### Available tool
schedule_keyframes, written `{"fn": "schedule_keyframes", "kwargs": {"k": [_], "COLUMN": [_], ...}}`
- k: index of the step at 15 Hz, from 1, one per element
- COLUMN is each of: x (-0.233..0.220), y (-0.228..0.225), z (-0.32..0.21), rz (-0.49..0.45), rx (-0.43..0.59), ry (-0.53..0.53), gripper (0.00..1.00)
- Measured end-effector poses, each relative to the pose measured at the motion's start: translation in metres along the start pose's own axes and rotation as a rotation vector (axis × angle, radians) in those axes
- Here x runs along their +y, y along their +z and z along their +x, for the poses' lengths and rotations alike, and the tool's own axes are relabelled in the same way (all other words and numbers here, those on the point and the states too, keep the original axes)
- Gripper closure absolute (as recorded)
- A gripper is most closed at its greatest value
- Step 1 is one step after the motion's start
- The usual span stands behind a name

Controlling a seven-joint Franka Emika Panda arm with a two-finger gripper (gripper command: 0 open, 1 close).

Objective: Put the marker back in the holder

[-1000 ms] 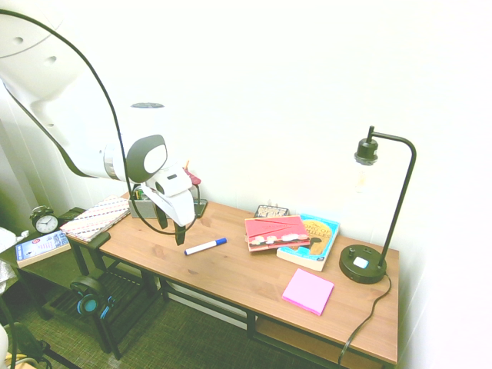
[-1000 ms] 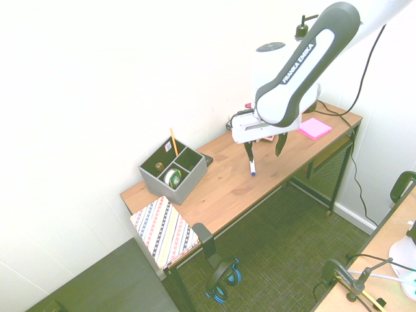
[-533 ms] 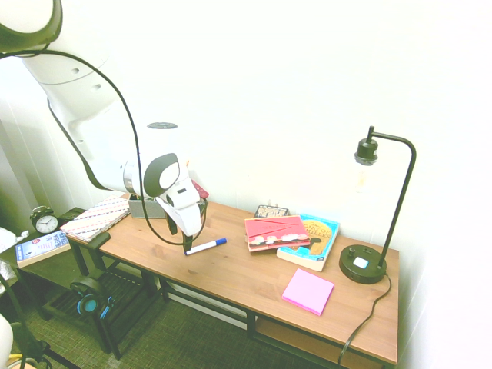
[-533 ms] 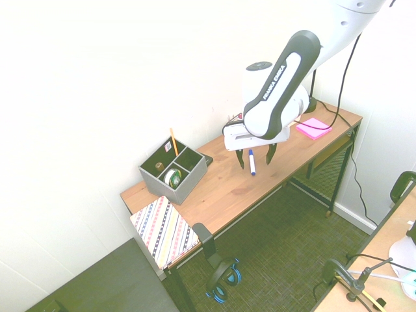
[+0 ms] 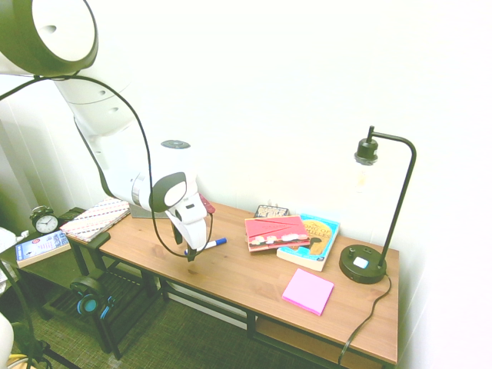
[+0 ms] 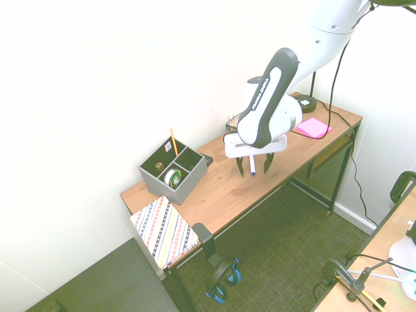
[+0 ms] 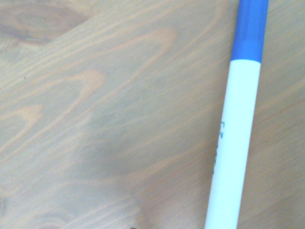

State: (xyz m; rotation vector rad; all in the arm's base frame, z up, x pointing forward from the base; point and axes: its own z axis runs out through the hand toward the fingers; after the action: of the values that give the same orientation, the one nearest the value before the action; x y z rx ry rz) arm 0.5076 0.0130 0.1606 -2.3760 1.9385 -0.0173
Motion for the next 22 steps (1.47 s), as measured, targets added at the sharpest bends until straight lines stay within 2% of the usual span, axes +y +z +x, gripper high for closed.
{"fn": "schedule_keyframes", "kwargs": {"k": [22], "x": [-0.002], "y": [0.001], "z": [-0.011], "rz": [0.034], "rx": [-0.017], "ry": [-0.026], "gripper": [1.00]}}
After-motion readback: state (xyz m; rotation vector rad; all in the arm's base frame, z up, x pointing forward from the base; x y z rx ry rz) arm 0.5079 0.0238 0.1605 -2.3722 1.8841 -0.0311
